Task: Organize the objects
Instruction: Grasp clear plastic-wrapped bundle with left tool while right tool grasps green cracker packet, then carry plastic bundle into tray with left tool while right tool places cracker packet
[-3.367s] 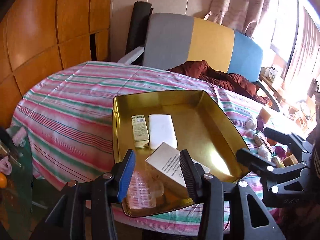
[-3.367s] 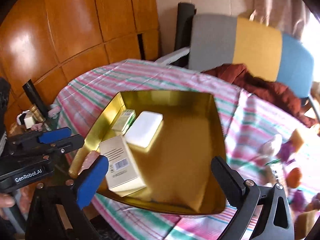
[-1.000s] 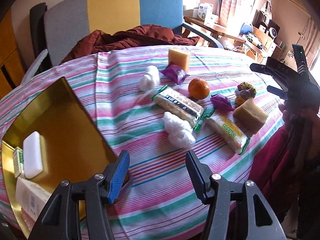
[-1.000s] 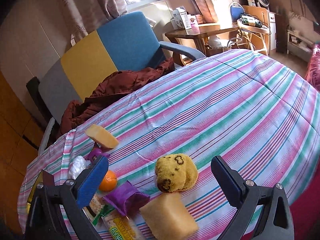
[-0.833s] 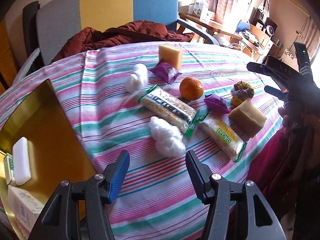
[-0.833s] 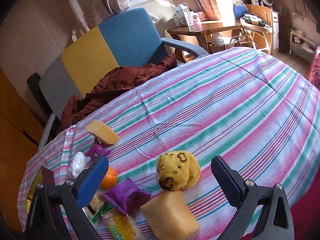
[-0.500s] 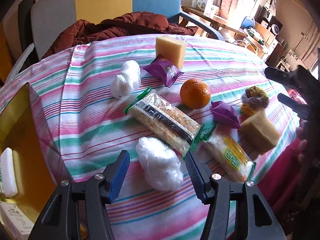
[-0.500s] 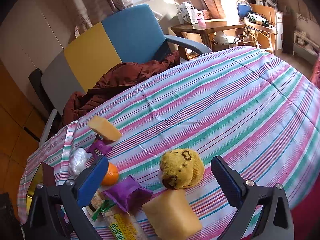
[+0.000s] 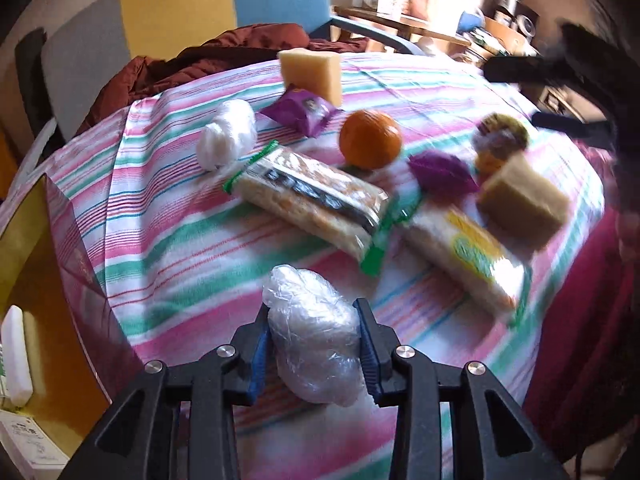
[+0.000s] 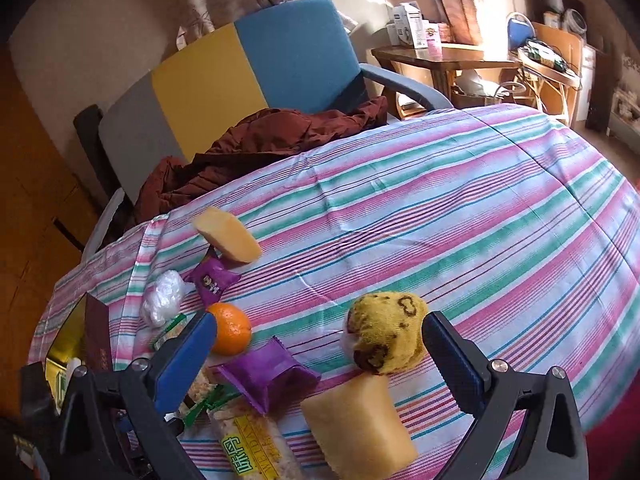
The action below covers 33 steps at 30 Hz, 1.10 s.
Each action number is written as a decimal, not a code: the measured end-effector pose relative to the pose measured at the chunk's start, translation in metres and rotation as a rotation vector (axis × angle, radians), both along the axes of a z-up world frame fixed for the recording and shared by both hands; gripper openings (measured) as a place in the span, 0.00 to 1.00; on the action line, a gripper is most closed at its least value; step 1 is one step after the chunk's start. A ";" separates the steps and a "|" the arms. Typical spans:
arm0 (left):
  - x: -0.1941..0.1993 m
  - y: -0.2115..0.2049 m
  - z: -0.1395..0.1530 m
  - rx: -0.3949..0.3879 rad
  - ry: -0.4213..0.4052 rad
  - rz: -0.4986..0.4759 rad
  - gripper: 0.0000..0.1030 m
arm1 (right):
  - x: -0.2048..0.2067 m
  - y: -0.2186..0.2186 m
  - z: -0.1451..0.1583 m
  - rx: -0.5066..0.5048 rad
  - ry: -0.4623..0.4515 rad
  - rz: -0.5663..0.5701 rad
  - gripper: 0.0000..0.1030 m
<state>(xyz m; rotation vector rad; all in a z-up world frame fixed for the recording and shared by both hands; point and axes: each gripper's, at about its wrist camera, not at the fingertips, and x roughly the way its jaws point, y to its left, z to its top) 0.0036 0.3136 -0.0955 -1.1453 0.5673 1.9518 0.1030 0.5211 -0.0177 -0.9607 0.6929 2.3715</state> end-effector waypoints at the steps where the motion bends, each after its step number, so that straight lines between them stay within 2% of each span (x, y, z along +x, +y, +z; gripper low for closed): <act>1: 0.006 -0.004 0.000 -0.002 0.009 -0.013 0.37 | -0.003 -0.004 0.000 0.000 0.000 0.030 1.00; 4: 0.019 -0.016 0.000 0.001 0.010 -0.040 0.37 | -0.016 -0.024 -0.001 0.029 -0.028 0.133 0.99; 6: 0.027 -0.023 -0.001 0.009 0.013 -0.058 0.37 | -0.026 -0.043 -0.001 0.061 -0.049 0.223 0.95; 11: 0.033 -0.036 -0.003 0.033 0.015 -0.073 0.37 | -0.057 -0.086 -0.010 0.080 -0.129 0.433 0.75; 15: 0.031 -0.041 -0.003 0.053 -0.003 -0.066 0.37 | -0.090 -0.111 -0.024 0.092 -0.198 0.534 0.75; 21: 0.034 -0.047 -0.003 0.081 -0.020 -0.062 0.38 | -0.128 -0.124 -0.065 0.130 -0.333 0.555 0.74; 23: 0.034 -0.047 -0.003 0.082 -0.015 -0.064 0.38 | -0.127 -0.125 -0.077 0.132 -0.366 0.571 0.64; 24: 0.035 -0.047 -0.003 0.082 -0.010 -0.065 0.38 | -0.123 -0.125 -0.075 0.130 -0.341 0.573 0.57; 25: 0.036 -0.047 -0.004 0.082 -0.005 -0.067 0.38 | -0.121 -0.124 -0.072 0.123 -0.338 0.572 0.45; 29: 0.037 -0.048 -0.002 0.090 -0.012 -0.070 0.36 | -0.106 -0.124 -0.067 0.103 -0.325 0.548 0.45; 33: 0.040 -0.054 0.008 0.102 -0.017 -0.079 0.36 | -0.086 -0.132 -0.045 0.102 -0.258 0.543 0.45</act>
